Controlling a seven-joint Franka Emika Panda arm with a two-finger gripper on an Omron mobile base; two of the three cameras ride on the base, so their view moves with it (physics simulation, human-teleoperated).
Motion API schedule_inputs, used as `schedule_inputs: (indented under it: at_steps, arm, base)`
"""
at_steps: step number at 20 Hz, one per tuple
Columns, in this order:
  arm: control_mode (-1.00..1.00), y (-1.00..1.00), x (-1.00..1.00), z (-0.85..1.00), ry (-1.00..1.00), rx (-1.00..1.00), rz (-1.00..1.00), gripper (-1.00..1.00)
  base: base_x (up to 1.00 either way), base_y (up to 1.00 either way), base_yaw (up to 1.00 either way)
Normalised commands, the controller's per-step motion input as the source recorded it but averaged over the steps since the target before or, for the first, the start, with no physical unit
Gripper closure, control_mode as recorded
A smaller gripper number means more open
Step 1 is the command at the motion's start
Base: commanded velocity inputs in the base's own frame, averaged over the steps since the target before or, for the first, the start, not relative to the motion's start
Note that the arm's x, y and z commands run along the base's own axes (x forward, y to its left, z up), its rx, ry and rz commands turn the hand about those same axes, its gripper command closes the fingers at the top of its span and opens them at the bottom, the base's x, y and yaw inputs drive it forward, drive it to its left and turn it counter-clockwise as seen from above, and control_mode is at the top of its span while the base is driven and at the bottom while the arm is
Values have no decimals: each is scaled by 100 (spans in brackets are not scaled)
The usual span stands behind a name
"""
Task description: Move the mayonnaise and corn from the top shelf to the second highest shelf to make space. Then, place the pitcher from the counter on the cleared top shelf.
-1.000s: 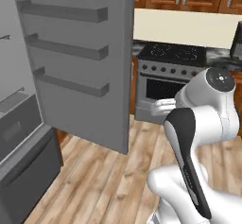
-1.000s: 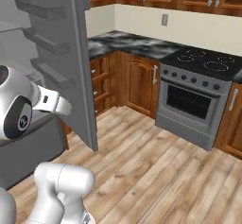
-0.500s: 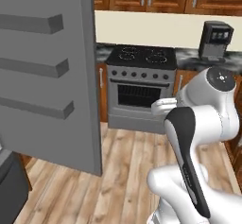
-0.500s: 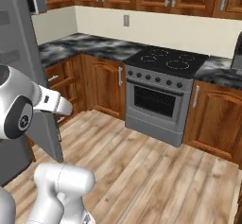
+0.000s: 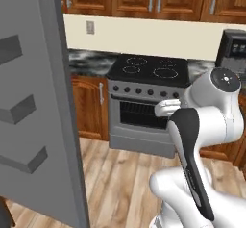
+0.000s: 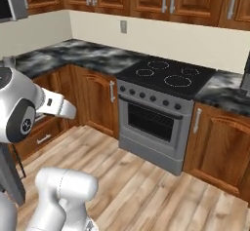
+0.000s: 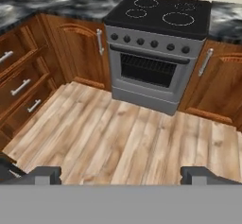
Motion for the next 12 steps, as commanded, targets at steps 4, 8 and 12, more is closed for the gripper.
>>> schedule_inputs:
  at_steps: [4,8,12]
  arm:
    - [100,0,0,0,0,0,0,-100]
    - [100,0,0,0,0,0,0,-100]
    - [100,0,0,0,0,0,0,-100]
  base:
    - [91,-19,34]
    - [85,-4,42]
    - [82,-1,47]
